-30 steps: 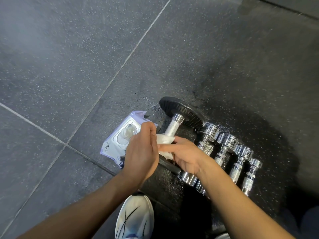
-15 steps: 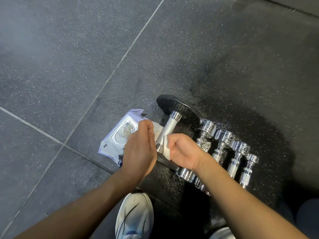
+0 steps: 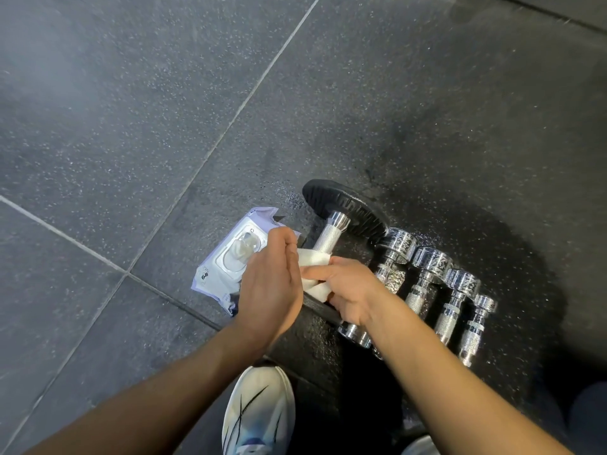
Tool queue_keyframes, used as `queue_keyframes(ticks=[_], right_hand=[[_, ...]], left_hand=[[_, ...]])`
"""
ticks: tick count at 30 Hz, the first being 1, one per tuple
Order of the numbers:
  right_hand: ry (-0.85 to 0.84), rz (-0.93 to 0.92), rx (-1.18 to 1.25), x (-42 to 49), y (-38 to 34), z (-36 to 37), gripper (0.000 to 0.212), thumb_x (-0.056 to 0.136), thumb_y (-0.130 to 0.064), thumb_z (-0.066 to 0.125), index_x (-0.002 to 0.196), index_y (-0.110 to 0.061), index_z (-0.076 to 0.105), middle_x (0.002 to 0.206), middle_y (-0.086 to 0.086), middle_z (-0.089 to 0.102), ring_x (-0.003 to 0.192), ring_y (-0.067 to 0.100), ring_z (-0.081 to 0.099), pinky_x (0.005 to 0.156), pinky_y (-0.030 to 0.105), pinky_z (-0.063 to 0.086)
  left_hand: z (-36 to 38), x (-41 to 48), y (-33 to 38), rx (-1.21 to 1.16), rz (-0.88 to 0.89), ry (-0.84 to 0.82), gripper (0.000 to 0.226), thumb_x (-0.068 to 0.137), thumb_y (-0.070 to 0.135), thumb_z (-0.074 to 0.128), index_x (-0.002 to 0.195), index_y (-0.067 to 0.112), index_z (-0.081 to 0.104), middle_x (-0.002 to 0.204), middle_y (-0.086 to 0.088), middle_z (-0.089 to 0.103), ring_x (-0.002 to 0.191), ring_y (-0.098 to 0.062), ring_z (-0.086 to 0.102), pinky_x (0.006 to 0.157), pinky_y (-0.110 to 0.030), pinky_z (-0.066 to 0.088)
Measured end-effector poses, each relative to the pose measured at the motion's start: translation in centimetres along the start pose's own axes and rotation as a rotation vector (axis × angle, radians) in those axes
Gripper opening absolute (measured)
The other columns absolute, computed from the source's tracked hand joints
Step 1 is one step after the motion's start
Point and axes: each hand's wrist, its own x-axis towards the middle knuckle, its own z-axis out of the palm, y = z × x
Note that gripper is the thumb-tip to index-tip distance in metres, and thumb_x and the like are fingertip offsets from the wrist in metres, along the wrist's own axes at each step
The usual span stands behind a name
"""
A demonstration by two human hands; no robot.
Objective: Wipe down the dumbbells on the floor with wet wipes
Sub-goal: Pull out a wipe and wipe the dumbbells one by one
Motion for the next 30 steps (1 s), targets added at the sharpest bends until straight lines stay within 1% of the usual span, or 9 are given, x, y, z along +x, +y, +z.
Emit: queue_keyframes(ticks=[3,5,10,13,18,21,23,26,30], right_hand=[[-0.012,0.058,0.054,1.2,-0.6,0.4,0.024,0.079,0.009,0.066,0.100,-0.002,0.066,0.074,0.011,0.059,0.053,0.016,0.054,0.042,0.023,0.039],[-0.072,0.058,0.092,1.8,-0.5,0.5,0.030,0.077,0.006,0.059,0.103,-0.005,0.066,0.082,0.009,0.059,0.061,0.018,0.055,0.043,0.023,0.036],[-0.290,0.057,0.166,1.8,0.0,-0.9,0.021,0.082,0.000,0.060,0.097,-0.005,0.074,0.093,0.014,0.061,0.085,0.025,0.060,0.083,0.031,0.048],[-0.394,0.059,0.114,1.9,-0.1,-1.5,0.046,0.080,-0.005,0.069,0.125,-0.002,0.063,0.119,0.023,0.045,0.108,0.036,0.048,0.100,0.041,0.038],[-0.430,-0.036,0.120,1.9,0.5,-1.8,0.042,0.093,0.004,0.063,0.134,0.007,0.059,0.125,0.028,0.059,0.113,0.034,0.057,0.099,0.039,0.048],[-0.360,-0.127,-0.116,0.8,0.4,-1.4,0.039,0.094,0.009,0.064,0.131,-0.004,0.064,0.112,0.014,0.073,0.093,0.015,0.071,0.075,0.021,0.057],[-0.253,-0.140,-0.272,0.0,0.3,-1.2,0.036,0.088,0.001,0.075,0.122,-0.008,0.067,0.100,0.007,0.077,0.083,0.011,0.073,0.065,0.019,0.056],[-0.010,-0.183,-0.440,-0.2,0.8,-1.0,0.041,0.078,-0.025,0.090,0.111,-0.014,0.068,0.102,0.003,0.078,0.091,0.014,0.074,0.075,0.026,0.058],[-0.118,-0.109,-0.229,-0.2,0.8,-1.3,0.028,0.088,-0.008,0.079,0.115,-0.004,0.070,0.101,0.012,0.077,0.076,0.012,0.072,0.061,0.021,0.056]], left_hand=[[0.1,-0.1,0.0,0.011,0.004,0.005,0.008,0.104,0.028,0.036,0.101,0.034,0.037,0.078,0.005,0.058,0.072,-0.030,0.057,0.066,-0.053,0.048],[0.2,-0.1,0.1,0.012,0.005,0.015,0.006,0.104,0.028,0.036,0.102,0.032,0.039,0.078,0.004,0.059,0.071,-0.029,0.057,0.066,-0.052,0.048],[0.1,0.0,0.2,0.012,0.008,0.018,0.011,0.104,0.027,0.036,0.098,0.037,0.036,0.072,0.008,0.054,0.068,-0.024,0.055,0.064,-0.051,0.048],[0.2,-0.1,0.3,0.018,0.001,0.009,0.014,0.105,0.027,0.036,0.097,0.038,0.035,0.071,0.007,0.053,0.068,-0.024,0.055,0.065,-0.051,0.048],[0.2,0.0,0.1,-0.005,0.008,0.022,0.014,0.105,0.028,0.035,0.098,0.040,0.034,0.073,0.007,0.053,0.068,-0.027,0.056,0.065,-0.053,0.047],[0.1,0.0,0.1,0.011,0.016,0.016,0.015,0.105,0.027,0.035,0.096,0.038,0.034,0.071,0.004,0.052,0.067,-0.028,0.054,0.064,-0.054,0.047],[0.1,-0.1,0.2,0.017,0.026,0.005,0.012,0.105,0.027,0.035,0.097,0.036,0.035,0.072,0.004,0.053,0.068,-0.027,0.053,0.064,-0.053,0.047],[0.3,0.0,0.1,0.019,0.028,0.014,0.009,0.104,0.031,0.034,0.097,0.035,0.036,0.072,0.003,0.055,0.068,-0.028,0.054,0.064,-0.053,0.047],[0.2,-0.1,0.2,0.016,0.027,0.025,0.014,0.106,0.024,0.038,0.097,0.035,0.036,0.073,0.005,0.053,0.067,-0.026,0.053,0.063,-0.052,0.047]])
